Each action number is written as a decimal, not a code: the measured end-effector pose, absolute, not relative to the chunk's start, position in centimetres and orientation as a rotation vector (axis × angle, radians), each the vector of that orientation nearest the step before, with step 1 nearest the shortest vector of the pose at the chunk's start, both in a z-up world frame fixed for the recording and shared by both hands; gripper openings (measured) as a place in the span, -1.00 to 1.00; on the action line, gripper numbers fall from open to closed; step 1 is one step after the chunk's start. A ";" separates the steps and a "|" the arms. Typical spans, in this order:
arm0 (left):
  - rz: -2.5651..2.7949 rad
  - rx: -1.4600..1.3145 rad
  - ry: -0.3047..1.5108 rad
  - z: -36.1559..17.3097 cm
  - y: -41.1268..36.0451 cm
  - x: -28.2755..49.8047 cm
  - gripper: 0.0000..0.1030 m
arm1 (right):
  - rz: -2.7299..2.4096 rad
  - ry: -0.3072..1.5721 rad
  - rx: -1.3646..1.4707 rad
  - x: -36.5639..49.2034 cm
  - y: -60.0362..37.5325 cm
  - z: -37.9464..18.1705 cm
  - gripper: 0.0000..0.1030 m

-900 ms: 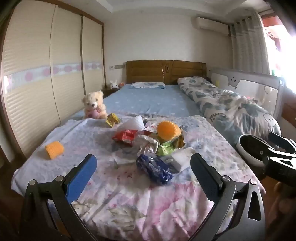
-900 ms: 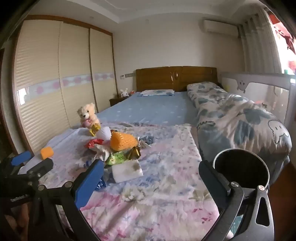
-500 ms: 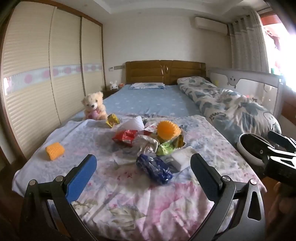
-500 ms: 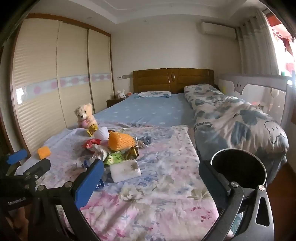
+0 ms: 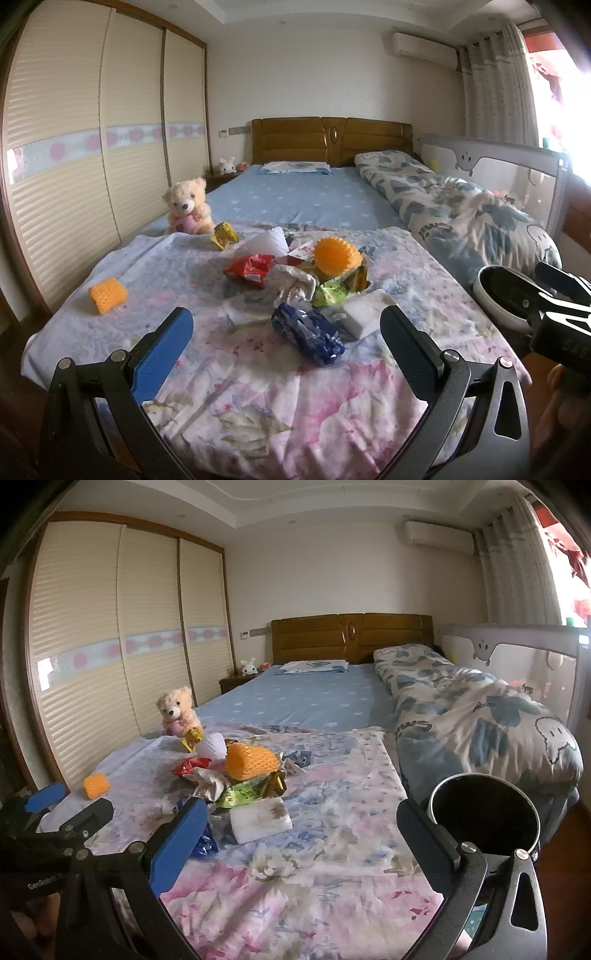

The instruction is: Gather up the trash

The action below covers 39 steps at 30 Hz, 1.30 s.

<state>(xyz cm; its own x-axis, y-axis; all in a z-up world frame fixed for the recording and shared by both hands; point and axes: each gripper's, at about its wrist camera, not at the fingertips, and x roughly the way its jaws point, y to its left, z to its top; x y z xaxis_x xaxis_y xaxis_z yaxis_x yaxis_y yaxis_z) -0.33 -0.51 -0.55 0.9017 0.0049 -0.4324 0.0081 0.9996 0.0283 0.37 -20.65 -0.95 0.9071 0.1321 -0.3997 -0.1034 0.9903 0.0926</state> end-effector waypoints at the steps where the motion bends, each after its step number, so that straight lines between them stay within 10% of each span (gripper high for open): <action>1: -0.001 0.029 0.448 -0.6 -0.5 -0.2 1.00 | 0.122 0.419 0.071 0.4 -20.6 -0.9 1.00; 39: -0.006 0.025 0.451 -0.8 -0.5 -0.3 1.00 | 0.132 0.428 0.089 0.4 -20.6 -1.3 1.00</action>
